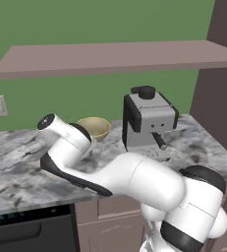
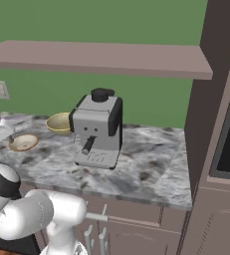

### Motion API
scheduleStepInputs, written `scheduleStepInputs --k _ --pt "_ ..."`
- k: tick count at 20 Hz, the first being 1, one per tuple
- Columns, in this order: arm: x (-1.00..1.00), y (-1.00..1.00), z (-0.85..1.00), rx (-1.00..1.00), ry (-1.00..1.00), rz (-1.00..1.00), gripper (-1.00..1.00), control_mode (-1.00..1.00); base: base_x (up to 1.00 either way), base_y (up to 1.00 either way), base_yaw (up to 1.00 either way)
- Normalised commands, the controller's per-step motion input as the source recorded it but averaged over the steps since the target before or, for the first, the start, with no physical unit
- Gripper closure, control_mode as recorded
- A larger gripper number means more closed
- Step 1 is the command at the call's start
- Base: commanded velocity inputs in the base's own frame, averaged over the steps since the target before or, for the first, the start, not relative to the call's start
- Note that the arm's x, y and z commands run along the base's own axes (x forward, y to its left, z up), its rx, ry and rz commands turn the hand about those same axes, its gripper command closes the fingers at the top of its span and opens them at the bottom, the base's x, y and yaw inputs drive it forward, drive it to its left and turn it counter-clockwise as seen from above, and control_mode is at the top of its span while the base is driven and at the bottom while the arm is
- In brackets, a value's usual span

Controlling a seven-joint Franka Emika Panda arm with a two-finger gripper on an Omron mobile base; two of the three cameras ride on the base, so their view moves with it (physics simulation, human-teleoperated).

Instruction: Pick up the bowls on the counter and stack them on top of one another in the open cabinet. Place the smaller bowl on top of the larger bowl.

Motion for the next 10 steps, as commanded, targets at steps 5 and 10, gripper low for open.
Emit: scheduleStepInputs --k 5,10 --pt "0.13 0.38 -0.4 -0.05 0.04 0.08 -1.0 -1.0 0.0 0.0 0.0" --pt "0.21 0.35 -0.29 -0.03 0.04 0.06 -1.0 -1.0 0.0 0.0 0.0"
